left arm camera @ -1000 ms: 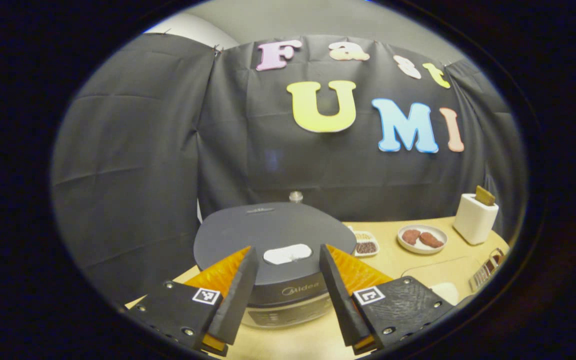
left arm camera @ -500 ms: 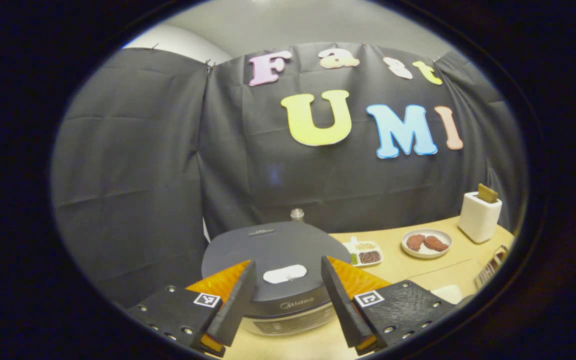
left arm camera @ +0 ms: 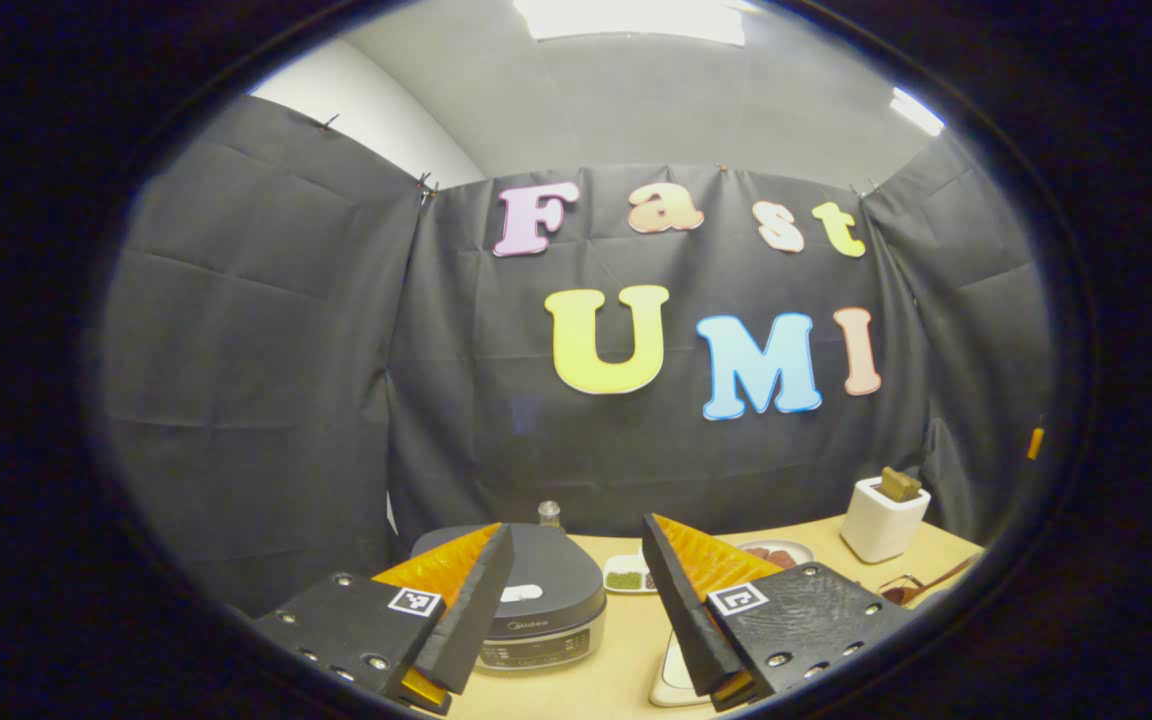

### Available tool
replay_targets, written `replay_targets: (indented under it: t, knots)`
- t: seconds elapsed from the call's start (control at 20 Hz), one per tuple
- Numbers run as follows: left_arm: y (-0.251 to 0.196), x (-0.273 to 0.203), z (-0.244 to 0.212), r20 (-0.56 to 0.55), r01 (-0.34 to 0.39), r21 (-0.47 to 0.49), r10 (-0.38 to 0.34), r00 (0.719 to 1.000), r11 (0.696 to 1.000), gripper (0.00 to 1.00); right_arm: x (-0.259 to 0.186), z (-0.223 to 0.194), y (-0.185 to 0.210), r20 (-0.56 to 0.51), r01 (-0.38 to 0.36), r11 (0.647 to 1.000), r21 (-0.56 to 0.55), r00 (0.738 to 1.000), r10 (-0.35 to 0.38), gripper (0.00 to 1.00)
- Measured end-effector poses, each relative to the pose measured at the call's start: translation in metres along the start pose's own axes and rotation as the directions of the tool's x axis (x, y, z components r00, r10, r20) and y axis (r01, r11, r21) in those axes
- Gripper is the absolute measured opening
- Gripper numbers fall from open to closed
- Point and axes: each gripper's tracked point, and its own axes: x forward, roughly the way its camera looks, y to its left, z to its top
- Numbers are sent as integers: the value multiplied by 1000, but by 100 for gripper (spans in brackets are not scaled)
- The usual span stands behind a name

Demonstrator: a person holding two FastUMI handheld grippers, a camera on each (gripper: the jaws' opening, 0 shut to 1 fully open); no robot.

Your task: Close the left gripper, press the button to open the rice cooker; take a wooden spoon from the chopstick holder with the right hand, scoop a spoonful of rice and pour it into the rice cooker, then put the wooden spoon back into the chopstick holder.

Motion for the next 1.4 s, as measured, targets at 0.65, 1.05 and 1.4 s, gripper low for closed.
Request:
replay_targets:
  t: [0.65,1.05,1.4]
  knots:
    - [36,-108,65,84,96,82,-103,991,992,81,-52,24,71,53,8,1000,7,999,-8,98]
    - [36,-141,69,101,140,68,-146,984,988,80,-76,30,84,67,13,1000,20,998,-15,98]
    - [41,-147,66,93,149,58,-154,984,987,81,-79,31,90,70,17,1000,12,997,-18,98]
